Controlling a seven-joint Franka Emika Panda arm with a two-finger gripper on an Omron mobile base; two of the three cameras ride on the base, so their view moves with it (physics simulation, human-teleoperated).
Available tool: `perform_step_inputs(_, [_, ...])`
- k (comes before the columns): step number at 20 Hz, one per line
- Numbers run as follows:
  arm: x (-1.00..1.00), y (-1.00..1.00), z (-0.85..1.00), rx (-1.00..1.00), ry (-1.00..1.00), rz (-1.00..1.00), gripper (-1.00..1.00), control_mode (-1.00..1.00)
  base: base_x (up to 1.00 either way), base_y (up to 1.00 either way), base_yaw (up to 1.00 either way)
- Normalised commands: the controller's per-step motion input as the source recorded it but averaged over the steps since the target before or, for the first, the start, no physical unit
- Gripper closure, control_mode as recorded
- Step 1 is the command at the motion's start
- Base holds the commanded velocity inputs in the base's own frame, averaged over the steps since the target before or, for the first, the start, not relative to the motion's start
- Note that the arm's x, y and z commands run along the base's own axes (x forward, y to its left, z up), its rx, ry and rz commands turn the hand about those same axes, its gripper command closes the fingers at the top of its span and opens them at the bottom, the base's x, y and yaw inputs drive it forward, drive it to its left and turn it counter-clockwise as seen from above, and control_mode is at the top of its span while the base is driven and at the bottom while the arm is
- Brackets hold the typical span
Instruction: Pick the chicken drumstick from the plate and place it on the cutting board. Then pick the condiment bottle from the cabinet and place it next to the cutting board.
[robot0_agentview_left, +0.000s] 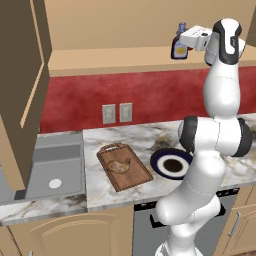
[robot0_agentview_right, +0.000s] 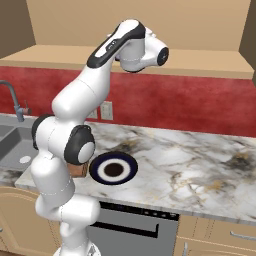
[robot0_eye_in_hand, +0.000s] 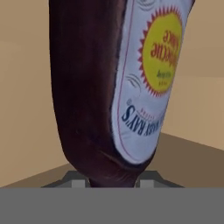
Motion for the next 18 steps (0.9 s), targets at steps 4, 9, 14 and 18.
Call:
perform_step_inputs(4, [-0.05,0.0,0.0,0.0,-0.02,0.0,1.0,-1.0,0.0,0.0,0.0])
perform_step_inputs(9, [-0.09,0.0,0.07,0.0,-0.01,0.0,1.0,-1.0,0.0,0.0,0.0])
perform_step_inputs(14, [-0.15,0.0,0.14,0.01,-0.01,0.0,1.0,-1.0,0.0,0.0,0.0])
perform_step_inputs(18, [-0.16,0.0,0.15,0.03,0.0,0.0,1.0,-1.0,0.0,0.0,0.0])
